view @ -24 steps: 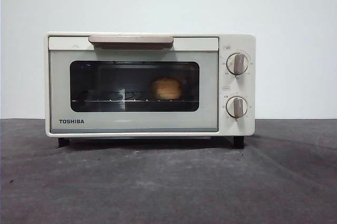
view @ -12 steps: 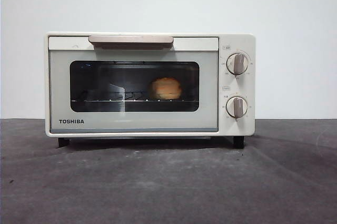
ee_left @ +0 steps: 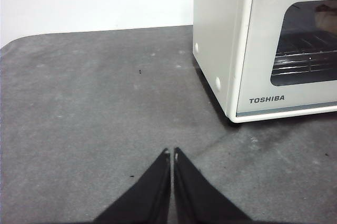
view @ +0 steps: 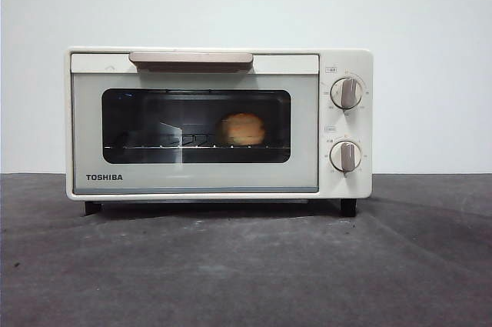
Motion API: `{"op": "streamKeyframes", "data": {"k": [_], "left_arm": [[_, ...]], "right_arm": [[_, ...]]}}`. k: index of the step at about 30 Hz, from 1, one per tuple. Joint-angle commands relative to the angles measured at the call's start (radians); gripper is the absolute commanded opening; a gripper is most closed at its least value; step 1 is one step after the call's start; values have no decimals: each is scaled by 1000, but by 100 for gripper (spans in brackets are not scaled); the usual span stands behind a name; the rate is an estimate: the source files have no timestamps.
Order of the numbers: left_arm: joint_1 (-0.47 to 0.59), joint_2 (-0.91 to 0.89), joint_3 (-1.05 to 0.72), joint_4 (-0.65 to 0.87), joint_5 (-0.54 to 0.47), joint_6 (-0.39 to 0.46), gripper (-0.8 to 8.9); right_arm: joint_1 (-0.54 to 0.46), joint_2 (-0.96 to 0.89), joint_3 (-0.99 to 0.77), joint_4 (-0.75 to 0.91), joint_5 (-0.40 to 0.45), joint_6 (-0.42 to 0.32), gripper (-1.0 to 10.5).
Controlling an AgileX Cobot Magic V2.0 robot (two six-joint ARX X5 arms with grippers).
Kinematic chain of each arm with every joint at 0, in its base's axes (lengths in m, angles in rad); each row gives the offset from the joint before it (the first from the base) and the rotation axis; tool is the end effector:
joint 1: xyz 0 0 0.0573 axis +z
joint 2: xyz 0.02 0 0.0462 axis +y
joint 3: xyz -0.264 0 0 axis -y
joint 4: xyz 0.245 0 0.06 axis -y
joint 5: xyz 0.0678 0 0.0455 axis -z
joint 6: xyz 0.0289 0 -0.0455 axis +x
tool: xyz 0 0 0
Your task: The left arm flap open the oven, the right arm pick bread and place it into oven, the left arm flap close the oven
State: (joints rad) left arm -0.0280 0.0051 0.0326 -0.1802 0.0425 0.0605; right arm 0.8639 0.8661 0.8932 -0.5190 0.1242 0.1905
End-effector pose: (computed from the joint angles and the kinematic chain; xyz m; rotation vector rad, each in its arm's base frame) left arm 0.0947 -0.0039 0.1569 0.0593 0.1506 -0.0750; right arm 0.1179 0.1325 0.3257 -0.0596 0.5086 0.6774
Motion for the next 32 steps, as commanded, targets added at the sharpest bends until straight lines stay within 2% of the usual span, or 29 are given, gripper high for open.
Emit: {"op": "streamKeyframes", "data": {"k": [1,5,11,18,21,27,32], "left_arm": [[2,-2,-21,-6,-2,-5,16],[2,-2,-21,-6,-2,-5,16],[2,-2,-21,-6,-2,-5,16],[2,-2,-21,-6,-2,-5,16],[2,-2,-21,-6,-2,-5,16],[2,-2,-21,-6,-2,-5,16],[2,-2,-21,-6,-2,-5,16]], "right_arm": [[-3,-13,10,10,16,-13,8],[-74,-52,9,10,9,-19,8],[-277,-166,-46,37,-13,-28,8],[-565,-393,-283,253,-185,-107,8],[-651,-493,-393,340,-208,-132,8],[-763,-657,-586,474,-206,-142,8],[-819,-745,-694,497,-203,-147,8]]}}
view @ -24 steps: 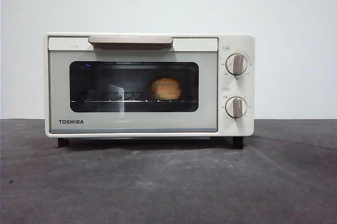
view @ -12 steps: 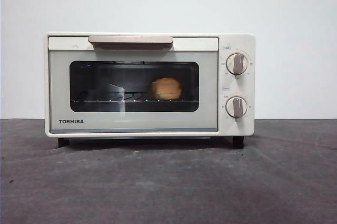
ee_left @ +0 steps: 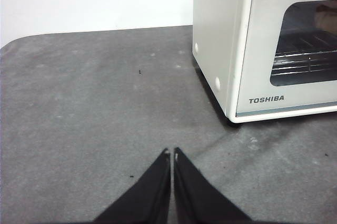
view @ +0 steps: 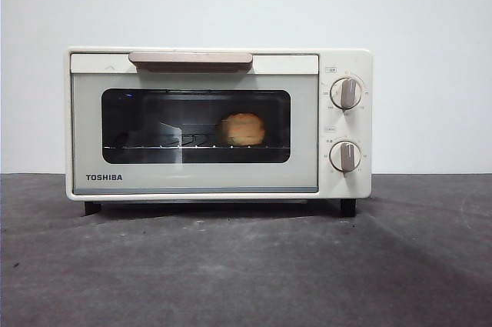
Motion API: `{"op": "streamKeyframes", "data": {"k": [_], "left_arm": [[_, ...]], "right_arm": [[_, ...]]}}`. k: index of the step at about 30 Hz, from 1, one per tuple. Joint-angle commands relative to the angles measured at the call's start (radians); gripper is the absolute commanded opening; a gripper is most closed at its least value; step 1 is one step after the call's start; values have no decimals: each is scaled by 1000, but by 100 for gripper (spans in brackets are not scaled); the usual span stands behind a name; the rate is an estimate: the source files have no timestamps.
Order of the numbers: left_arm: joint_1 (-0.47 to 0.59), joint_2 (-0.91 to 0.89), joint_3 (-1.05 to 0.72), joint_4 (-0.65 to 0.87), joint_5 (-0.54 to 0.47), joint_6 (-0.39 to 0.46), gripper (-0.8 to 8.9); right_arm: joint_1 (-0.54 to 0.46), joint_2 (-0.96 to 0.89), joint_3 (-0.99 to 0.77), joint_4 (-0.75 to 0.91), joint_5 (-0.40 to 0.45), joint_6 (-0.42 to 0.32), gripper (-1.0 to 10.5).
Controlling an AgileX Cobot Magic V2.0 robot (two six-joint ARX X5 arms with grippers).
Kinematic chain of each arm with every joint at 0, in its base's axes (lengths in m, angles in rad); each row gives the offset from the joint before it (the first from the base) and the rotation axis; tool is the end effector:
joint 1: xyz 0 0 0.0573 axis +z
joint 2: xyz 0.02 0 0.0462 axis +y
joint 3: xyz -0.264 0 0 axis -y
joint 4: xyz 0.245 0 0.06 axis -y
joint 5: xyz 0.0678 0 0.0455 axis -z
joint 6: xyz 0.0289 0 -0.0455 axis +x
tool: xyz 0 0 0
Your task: The left arm flap open the oven, the right arm pick bread and place it into oven, the left arm flap close the oven
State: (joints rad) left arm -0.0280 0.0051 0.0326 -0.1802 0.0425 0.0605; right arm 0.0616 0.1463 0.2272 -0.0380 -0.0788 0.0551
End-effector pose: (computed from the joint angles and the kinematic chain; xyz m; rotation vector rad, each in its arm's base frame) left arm 0.0947 -0.0039 0.1569 0.0593 0.1506 -0.0750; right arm 0.0944 0.0081 0.2257 0.0546 -0.0391 0.1415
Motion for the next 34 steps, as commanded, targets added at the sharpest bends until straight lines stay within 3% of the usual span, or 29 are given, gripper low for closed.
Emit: {"op": "streamKeyframes", "data": {"k": [1,14,23,34], "left_arm": [[2,-2,-21,-6,-2,-5,16],[2,-2,-21,-6,-2,-5,16],[2,-2,-21,-6,-2,-5,16],[2,-2,-21,-6,-2,-5,16]], "right_arm": [[-29,-42,-49,16,0,-11,8],[-57,-143,-216,20,0,5,8],[-57,-143,-218,-146,0,9,8],[-56,-143,-218,-118,0,16,8]]}}
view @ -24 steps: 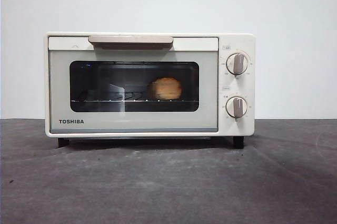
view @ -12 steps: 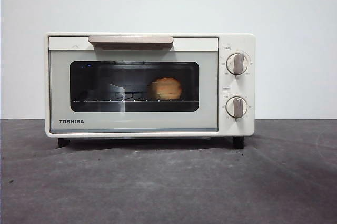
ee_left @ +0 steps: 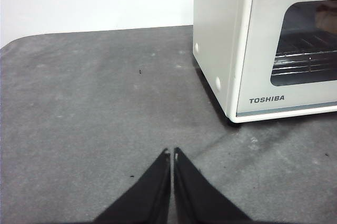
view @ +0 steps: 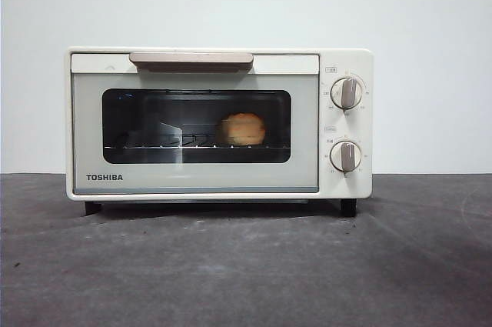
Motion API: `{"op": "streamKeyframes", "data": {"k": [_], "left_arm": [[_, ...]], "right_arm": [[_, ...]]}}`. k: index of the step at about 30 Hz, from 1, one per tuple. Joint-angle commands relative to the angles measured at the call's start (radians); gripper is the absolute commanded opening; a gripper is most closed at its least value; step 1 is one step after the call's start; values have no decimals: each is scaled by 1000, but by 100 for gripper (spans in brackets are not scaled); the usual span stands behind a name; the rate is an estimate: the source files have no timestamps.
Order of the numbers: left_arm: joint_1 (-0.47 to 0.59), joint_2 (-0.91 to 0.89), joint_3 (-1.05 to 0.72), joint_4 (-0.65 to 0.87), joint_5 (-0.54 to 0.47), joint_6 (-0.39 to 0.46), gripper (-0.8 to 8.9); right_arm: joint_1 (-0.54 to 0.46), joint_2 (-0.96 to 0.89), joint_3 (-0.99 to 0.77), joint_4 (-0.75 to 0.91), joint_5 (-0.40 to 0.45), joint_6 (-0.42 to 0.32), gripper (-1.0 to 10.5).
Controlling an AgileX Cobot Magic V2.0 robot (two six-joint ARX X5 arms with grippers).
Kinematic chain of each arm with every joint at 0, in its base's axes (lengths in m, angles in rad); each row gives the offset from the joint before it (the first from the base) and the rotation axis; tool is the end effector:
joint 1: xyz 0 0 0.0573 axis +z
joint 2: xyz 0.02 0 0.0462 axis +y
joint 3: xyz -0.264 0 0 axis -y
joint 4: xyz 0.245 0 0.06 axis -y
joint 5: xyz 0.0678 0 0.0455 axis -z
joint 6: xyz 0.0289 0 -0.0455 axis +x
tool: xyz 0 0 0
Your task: The left arm flap open the oven, the right arm pick bread and place it into oven, the left arm flap close the oven
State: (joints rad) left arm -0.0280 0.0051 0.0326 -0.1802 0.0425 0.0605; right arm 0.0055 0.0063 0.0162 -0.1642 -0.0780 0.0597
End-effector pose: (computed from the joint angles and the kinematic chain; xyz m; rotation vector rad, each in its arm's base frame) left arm 0.0947 -0.0039 0.1569 0.0593 0.1506 -0.0750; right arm 0.0958 0.0028 0.1527 0.0651 0.1567 0.0787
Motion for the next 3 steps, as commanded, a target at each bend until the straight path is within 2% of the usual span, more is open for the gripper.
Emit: {"op": "streamKeyframes", "data": {"k": [1,3], "left_arm": [[2,-2,-21,-6,-2,-5,16],[2,-2,-21,-6,-2,-5,16]], "right_arm": [[0,-3,-7,8,0,11,9],[0,-3,-7,8,0,11,8]]}}
